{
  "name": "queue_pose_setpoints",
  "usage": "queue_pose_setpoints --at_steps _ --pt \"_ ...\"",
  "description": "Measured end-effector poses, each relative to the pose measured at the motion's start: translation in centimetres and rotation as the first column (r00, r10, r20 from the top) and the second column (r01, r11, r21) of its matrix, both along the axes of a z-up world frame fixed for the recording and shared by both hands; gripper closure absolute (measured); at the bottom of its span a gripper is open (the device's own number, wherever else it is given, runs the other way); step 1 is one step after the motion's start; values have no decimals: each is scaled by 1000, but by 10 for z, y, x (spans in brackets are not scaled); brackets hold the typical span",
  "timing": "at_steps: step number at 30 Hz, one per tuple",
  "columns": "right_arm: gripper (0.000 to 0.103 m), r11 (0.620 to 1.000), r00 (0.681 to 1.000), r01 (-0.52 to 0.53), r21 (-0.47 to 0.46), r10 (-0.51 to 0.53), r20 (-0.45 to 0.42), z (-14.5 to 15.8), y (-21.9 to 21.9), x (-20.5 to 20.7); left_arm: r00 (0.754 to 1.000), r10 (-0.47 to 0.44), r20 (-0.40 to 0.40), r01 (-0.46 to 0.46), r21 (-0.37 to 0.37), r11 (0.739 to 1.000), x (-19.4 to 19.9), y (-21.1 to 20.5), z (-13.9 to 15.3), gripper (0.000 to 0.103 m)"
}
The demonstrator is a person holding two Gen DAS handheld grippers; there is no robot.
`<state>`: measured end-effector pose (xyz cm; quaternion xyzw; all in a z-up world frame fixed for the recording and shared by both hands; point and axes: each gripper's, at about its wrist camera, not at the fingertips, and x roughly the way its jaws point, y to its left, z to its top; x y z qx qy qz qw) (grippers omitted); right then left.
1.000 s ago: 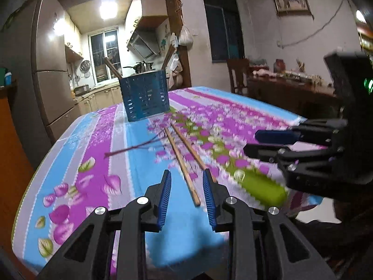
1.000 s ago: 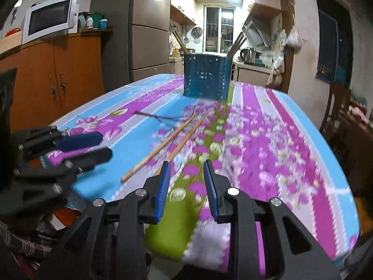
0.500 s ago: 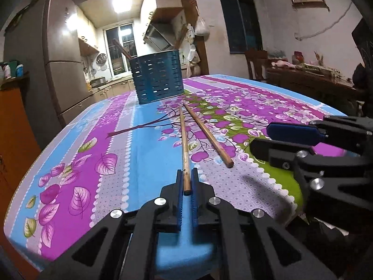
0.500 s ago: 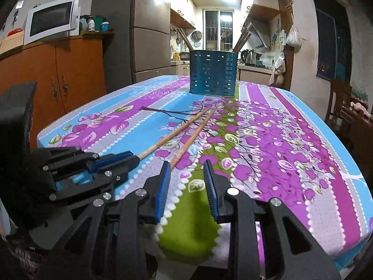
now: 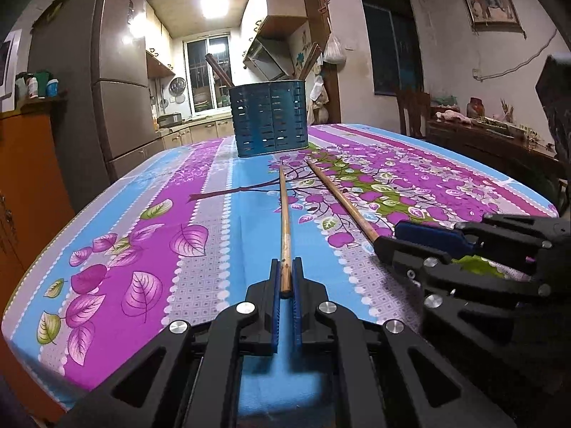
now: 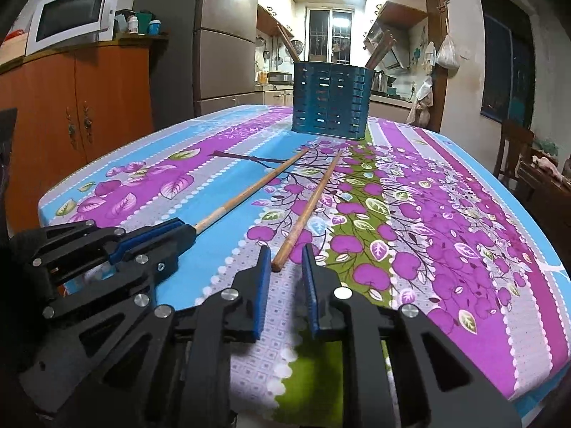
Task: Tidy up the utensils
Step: 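Grasp a chopstick with the right gripper while the left gripper grasps the other, then lift both chopsticks and carry them above the blue holder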
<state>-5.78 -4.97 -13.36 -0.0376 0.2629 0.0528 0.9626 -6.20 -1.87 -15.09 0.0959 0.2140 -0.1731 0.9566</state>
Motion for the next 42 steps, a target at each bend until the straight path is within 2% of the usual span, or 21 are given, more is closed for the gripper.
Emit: queue_pose_setpoints --at_steps 10,12,13,22,26,31,36,40,42 --pt "87 998 998 62 10 -62 11 -2 3 3 1000 -1 -3 1 -16 1000 0 1 0 96" --pt "91 998 997 70 8 -70 15 -3 2 3 1000 -1 -3 1 -14 1000 0 1 0 96" --pt "97 998 997 69 8 -69 16 -3 2 3 1000 -1 -3 1 -14 1000 1 2 0 96" --pt "98 993 996 89 77 -89 3 2 -16 2 1000 -2 -9 1 -22 1000 2 2 1 96" --pt "98 994 996 82 72 -84 26 9 -20 -4 1000 -4 -9 4 -21 1000 2 2 1 96" --pt "98 993 997 80 82 -81 2 8 -30 -3 1000 -13 -13 12 -21 1000 3 1 0 96" --pt "98 995 996 53 83 -59 66 39 -42 -8 999 -41 -15 40 -34 999 4 6 22 96" --pt "98 996 989 20 85 -32 146 80 -55 -7 996 -75 -47 70 -108 992 16 16 58 96" --pt "98 998 981 2 56 -13 196 101 -57 -6 997 -74 -38 68 -145 987 23 22 78 96"
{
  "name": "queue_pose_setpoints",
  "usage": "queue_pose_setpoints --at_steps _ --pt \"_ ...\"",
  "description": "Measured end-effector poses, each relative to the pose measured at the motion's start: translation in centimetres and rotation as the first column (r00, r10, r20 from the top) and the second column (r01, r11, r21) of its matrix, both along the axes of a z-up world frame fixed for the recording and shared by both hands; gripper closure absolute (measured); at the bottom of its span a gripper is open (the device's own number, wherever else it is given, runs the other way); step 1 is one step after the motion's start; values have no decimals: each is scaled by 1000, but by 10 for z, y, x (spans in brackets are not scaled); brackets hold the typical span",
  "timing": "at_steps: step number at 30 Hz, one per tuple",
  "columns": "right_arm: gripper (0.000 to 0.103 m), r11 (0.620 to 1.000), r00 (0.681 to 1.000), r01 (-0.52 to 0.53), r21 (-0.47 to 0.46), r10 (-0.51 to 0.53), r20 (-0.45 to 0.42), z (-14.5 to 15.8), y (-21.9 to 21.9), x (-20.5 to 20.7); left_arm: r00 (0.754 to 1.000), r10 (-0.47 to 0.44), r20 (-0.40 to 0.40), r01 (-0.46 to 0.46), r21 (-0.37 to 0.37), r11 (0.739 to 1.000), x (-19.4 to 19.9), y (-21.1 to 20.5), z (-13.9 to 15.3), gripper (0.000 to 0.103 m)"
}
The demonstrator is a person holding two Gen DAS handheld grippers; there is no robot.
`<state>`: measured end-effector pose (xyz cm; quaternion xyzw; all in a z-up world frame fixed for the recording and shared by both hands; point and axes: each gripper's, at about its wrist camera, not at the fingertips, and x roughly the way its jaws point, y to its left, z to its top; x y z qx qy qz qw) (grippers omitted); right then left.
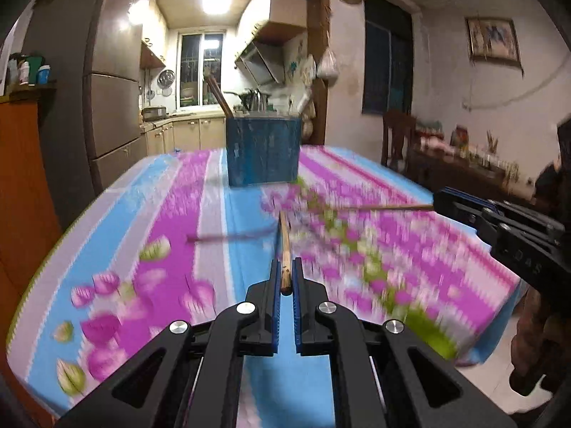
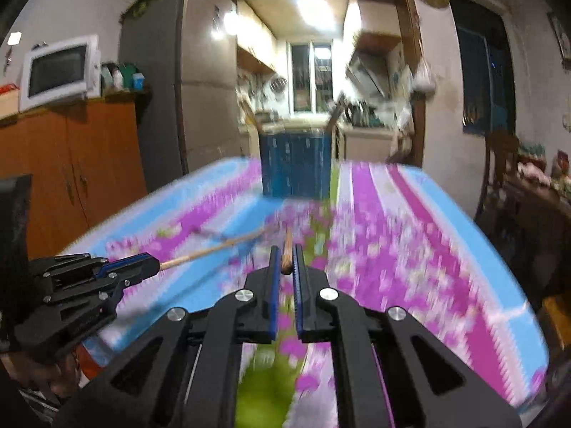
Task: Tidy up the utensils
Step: 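Lift both chopsticks and carry them above the blue holder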
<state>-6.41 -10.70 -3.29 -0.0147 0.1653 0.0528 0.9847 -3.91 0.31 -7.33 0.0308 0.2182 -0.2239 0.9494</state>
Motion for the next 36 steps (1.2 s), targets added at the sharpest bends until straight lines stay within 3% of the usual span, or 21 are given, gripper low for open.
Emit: queue_pose_setpoints --at_steps 2,10,19,27,36 --pt "98 999 999 -21 -39 23 46 22 -1 2 1000 -2 13 2 -35 999 6 5 24 96" --pt "98 994 992 -98 -43 101 79 73 -13 32 999 -27 39 32 -135 990 43 17 98 96" --pt "98 991 987 -129 -46 132 96 111 -20 54 997 -59 58 67 -146 987 64 15 151 96" --pt "98 987 984 -155 -29 157 79 115 -19 63 997 -53 59 61 -136 989 71 9 151 96" --pt "98 984 983 -178 5 177 36 116 -18 81 993 38 110 -34 -38 999 79 -4 150 96"
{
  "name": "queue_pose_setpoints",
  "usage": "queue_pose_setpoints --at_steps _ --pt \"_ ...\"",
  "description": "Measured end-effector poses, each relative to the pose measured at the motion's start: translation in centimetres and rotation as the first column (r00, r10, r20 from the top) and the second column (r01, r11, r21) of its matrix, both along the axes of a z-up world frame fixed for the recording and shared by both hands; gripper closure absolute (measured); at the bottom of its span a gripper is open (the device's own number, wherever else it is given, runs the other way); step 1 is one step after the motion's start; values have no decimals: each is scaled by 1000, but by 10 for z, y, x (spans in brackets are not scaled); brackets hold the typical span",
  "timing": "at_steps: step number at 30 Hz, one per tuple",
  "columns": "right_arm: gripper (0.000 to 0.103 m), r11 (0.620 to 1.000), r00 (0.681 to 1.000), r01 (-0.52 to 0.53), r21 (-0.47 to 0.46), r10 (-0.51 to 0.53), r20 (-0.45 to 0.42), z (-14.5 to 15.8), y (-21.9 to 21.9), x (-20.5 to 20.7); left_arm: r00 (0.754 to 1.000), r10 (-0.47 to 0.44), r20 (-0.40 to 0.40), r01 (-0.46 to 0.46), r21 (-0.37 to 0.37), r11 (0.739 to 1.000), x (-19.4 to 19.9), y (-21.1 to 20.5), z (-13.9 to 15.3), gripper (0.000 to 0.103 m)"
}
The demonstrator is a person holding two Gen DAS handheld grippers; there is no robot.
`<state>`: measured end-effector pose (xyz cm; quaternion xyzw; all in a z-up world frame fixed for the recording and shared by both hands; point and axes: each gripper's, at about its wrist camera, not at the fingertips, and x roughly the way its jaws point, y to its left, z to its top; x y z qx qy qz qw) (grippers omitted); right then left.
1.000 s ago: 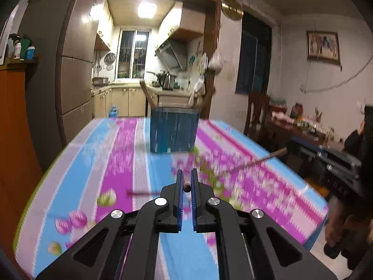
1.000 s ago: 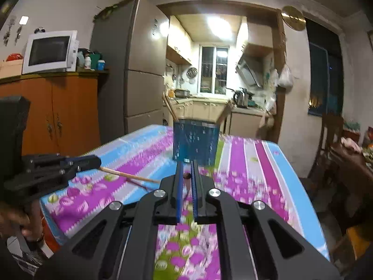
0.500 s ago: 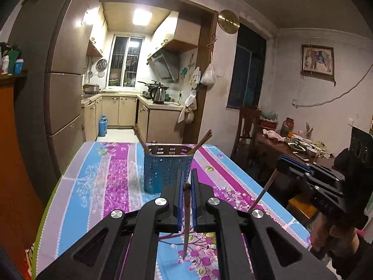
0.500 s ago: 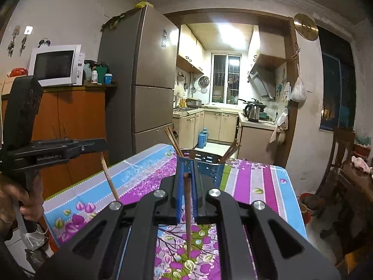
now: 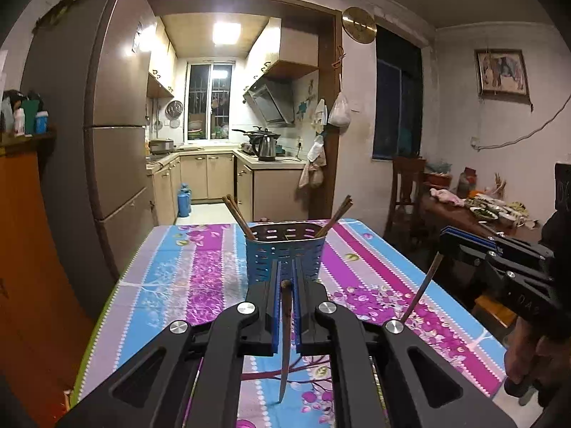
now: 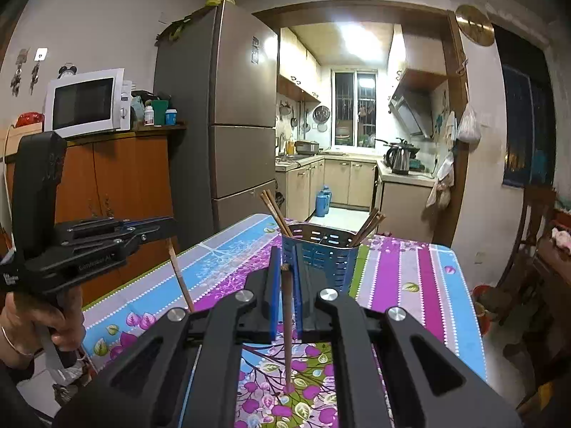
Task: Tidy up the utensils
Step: 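Lift both chopsticks and carry them above the blue holder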
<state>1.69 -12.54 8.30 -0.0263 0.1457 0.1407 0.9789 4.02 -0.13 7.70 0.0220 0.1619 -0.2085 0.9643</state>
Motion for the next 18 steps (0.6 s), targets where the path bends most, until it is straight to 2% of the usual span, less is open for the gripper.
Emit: queue_pose_setpoints --at_steps 8,18 --pt "98 1000 1000 -18 2 18 18 32 5 25 993 51 105 -58 62 996 12 -10 29 96" --pt "98 1000 998 -24 18 23 65 96 12 76 972 89 219 -111 88 990 39 -31 76 96"
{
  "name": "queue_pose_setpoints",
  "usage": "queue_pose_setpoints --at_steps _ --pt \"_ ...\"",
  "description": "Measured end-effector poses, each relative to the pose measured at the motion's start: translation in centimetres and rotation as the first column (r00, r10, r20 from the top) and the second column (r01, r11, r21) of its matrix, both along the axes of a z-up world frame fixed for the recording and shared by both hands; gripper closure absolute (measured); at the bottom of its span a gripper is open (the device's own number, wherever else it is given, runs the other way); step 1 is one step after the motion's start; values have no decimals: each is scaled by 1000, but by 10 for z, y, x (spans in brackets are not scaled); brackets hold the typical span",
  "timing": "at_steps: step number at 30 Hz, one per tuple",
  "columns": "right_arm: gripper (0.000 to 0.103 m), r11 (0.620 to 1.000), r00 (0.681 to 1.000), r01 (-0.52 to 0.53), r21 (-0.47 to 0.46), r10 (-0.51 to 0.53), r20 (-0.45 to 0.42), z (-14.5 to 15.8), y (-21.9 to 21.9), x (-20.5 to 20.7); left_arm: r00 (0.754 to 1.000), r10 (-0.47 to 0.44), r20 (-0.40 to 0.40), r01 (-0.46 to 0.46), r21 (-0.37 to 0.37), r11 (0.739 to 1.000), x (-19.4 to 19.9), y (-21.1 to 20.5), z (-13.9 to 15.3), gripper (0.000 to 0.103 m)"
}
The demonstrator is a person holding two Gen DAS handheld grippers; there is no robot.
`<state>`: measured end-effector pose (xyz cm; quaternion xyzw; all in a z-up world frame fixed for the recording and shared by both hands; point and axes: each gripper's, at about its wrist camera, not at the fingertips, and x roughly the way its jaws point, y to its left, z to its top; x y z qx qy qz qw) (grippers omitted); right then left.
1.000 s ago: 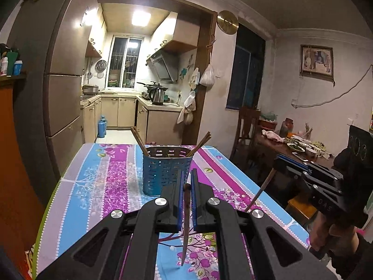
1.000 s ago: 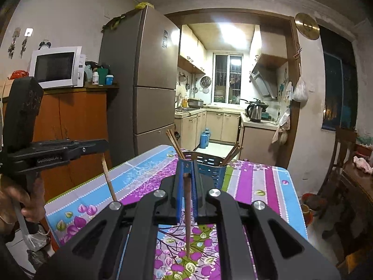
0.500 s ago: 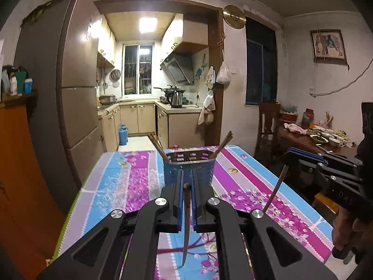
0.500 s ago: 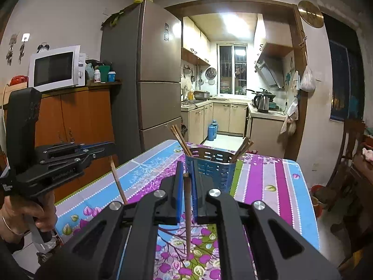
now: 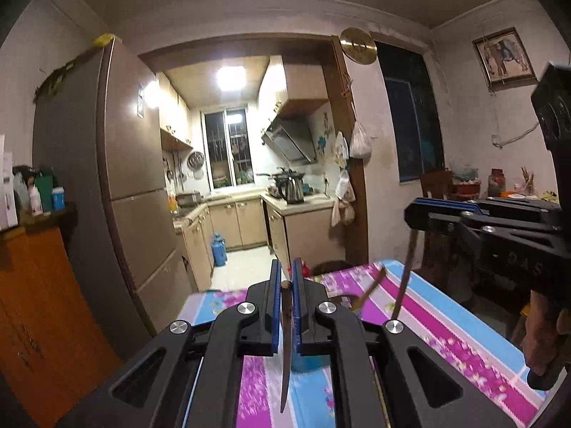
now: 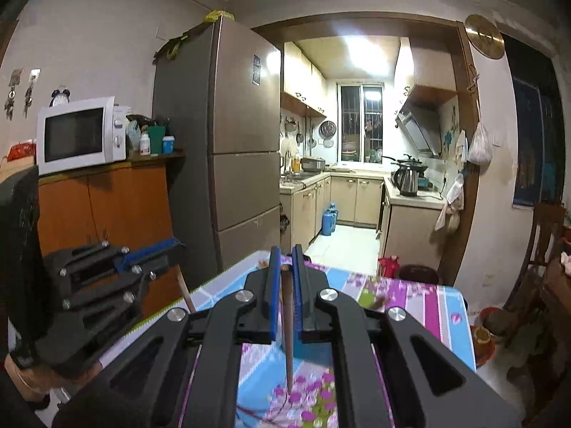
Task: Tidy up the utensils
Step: 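Lower both chopsticks into the blue holder and open the grippers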
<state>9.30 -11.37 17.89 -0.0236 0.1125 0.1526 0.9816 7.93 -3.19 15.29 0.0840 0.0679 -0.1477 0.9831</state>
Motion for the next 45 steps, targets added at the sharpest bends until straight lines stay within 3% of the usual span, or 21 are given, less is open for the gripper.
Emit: queue_pose_setpoints --at_steps 8,17,24,31,33,34,35,36,39,40,41,42,44,45 --pt "98 1000 999 26 16 -26 27 41 5 51 998 -2 64 4 -31 1000 52 -15 48 96" --pt "98 994 994 106 -9 -106 7 27 1 113 995 -79 53 85 -119 989 128 -30 70 96" --pt "98 988 988 153 3 -153 -35 -1 -12 151 993 -116 -8 113 -165 980 185 -43 38 96" --pt "97 992 981 124 11 -122 -149 -44 -13 182 989 -90 -120 77 -105 992 225 -57 -25 96" --pt "82 990 980 140 13 -136 -148 -52 -14 181 986 -64 -152 52 -83 995 230 -58 -43 96" --pt "63 989 980 148 29 -142 -139 -53 -17 177 984 -63 -167 50 -81 995 232 -57 -48 96" --pt "56 987 980 155 42 -148 -132 -53 -19 174 982 -62 -181 48 -82 996 231 -56 -53 95" --pt "56 985 981 163 54 -156 -118 -51 -23 168 981 -52 -188 37 -83 996 230 -53 -57 94" --pt "56 981 981 182 65 -177 -80 -47 -31 147 984 -15 -178 -2 -98 995 218 -40 -60 71" --pt "53 981 982 182 74 -177 -63 -47 -34 136 986 6 -167 -23 -100 995 211 -36 -60 56" --pt "45 980 983 183 81 -180 -42 -47 -37 123 988 23 -155 -39 -103 994 203 -31 -59 43" --pt "40 979 982 188 82 -187 -19 -47 -39 109 990 34 -138 -49 -108 993 193 -26 -58 38" --pt "18 978 979 194 80 -198 47 -50 -40 73 993 71 -98 -81 -103 991 163 -16 -59 15" --pt "13 978 976 197 73 -202 76 -52 -41 57 993 88 -81 -95 -95 991 148 -13 -59 9"
